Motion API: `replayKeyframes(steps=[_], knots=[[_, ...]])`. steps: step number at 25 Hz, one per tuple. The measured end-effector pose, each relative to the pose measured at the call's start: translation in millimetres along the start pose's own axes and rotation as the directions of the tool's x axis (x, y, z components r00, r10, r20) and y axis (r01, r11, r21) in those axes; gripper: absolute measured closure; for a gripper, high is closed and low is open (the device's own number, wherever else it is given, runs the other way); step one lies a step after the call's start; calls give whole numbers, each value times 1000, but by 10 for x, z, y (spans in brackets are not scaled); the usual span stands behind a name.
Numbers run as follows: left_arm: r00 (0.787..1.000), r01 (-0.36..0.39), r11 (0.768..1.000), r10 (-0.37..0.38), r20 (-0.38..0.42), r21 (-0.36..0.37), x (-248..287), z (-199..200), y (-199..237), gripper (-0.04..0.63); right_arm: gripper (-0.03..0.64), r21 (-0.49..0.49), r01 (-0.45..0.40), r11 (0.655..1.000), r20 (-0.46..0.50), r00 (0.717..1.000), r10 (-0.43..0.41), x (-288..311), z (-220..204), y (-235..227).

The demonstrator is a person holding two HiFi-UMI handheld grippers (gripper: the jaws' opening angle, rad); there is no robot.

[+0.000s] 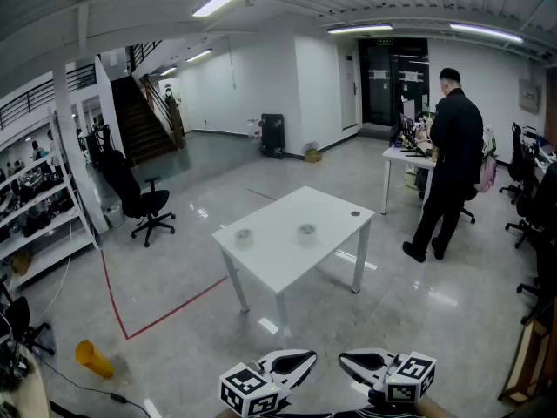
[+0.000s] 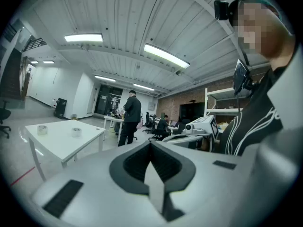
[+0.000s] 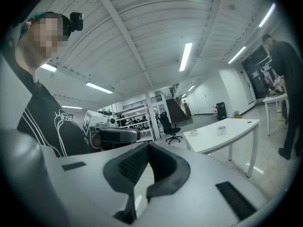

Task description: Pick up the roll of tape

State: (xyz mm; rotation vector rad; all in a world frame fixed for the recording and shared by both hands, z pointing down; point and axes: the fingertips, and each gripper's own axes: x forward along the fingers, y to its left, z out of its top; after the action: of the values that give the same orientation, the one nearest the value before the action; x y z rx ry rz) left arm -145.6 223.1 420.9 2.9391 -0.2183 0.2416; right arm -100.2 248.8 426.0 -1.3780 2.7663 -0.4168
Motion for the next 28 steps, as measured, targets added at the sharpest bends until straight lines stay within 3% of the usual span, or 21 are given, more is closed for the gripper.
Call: replayKeyframes(steps=[7, 19, 28], knots=[[1000, -4, 1000, 4, 15, -22, -45, 53, -44, 592, 604, -5, -7, 1000, -11, 1000, 7, 27, -16, 29], [997, -37, 997, 41, 61, -70, -95, 8, 291, 592, 603, -4, 4, 1000, -19, 1000, -4, 223, 21, -112], [999, 18, 987, -11, 42, -159, 752, -115, 765, 592, 603, 63, 20, 998, -75, 997, -15, 222, -62, -896]])
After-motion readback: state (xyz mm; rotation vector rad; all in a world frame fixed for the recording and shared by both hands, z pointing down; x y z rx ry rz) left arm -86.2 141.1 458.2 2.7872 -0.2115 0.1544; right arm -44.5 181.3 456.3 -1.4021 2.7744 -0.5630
